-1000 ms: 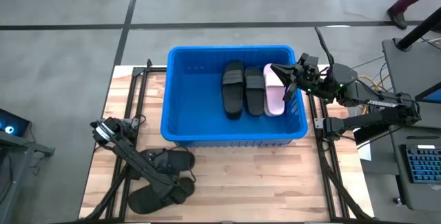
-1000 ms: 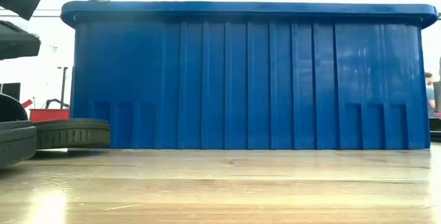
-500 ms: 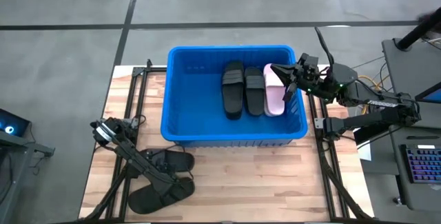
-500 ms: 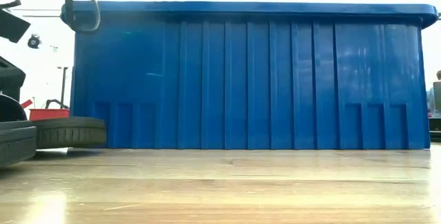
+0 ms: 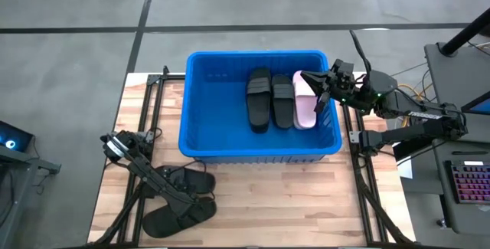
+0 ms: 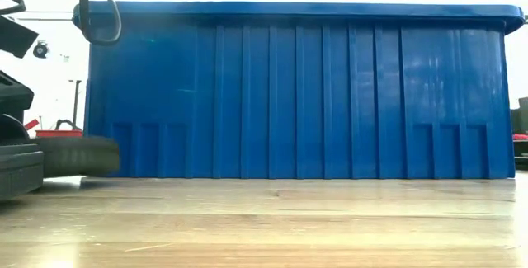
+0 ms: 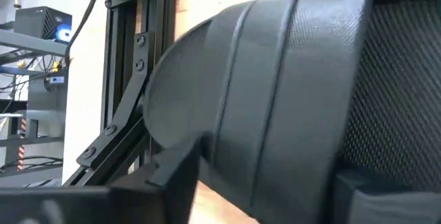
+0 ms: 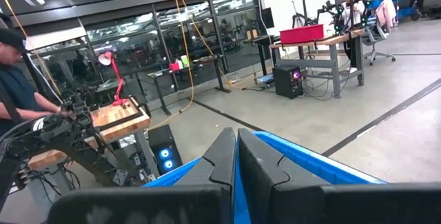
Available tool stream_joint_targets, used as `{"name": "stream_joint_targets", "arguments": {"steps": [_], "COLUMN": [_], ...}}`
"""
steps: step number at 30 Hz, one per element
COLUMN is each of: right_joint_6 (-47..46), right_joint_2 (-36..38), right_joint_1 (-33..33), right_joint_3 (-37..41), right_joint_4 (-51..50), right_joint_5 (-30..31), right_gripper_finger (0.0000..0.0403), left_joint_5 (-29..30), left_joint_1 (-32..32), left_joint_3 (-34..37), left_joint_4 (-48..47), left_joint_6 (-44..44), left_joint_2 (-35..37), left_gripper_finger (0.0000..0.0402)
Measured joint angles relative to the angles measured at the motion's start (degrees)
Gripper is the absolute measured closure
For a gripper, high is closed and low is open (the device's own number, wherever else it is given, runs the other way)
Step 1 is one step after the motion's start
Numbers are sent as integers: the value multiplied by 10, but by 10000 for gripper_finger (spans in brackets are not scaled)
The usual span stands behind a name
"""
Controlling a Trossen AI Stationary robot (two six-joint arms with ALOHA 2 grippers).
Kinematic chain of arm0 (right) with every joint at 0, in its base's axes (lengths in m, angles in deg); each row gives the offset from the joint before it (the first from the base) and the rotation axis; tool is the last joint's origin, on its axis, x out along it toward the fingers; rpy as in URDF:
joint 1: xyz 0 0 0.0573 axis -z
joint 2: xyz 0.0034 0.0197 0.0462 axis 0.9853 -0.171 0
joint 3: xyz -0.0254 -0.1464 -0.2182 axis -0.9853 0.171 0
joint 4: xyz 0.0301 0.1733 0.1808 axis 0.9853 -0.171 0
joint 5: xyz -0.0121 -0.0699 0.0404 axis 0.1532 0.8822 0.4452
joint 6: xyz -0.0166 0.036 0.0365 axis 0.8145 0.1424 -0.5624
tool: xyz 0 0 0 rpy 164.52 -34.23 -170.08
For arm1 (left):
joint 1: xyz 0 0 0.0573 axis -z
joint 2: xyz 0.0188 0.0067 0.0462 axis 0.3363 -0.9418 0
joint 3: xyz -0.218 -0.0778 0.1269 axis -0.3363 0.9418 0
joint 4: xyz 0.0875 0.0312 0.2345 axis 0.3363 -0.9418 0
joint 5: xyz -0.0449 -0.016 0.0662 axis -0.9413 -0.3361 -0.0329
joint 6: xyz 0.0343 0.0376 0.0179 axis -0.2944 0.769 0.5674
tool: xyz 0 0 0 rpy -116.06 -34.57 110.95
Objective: Pick and place slides into bin
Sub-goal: Put the black slide into the blue bin
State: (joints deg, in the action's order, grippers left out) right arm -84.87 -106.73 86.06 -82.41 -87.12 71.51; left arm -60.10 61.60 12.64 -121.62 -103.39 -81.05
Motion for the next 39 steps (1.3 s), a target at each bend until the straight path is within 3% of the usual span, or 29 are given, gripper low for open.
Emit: {"name": "stream_joint_targets", "arguments": {"steps": [11, 18, 29, 39], "right_joint_6": [0, 0, 0, 1], "right_joint_2": [0, 0, 0, 0], "right_joint_1": [0, 0, 0, 0], "right_joint_3": [0, 0, 0, 0], "right_joint_4": [0, 0, 0, 0], "right_joint_5": [0, 0, 0, 0], "right_gripper_finger": [394, 394, 394, 394], "left_joint_5": [6, 11, 27, 108], "left_joint_1": [0, 0, 0, 1], "left_joint_3": [-2, -11, -20, -66], "left_joint_4": [-5, -3, -1, 1], "left_joint_6": [55, 97, 77, 186], "left_joint_2": [1, 6, 74, 154], "left_gripper_finger": [389, 396, 400, 401]}}
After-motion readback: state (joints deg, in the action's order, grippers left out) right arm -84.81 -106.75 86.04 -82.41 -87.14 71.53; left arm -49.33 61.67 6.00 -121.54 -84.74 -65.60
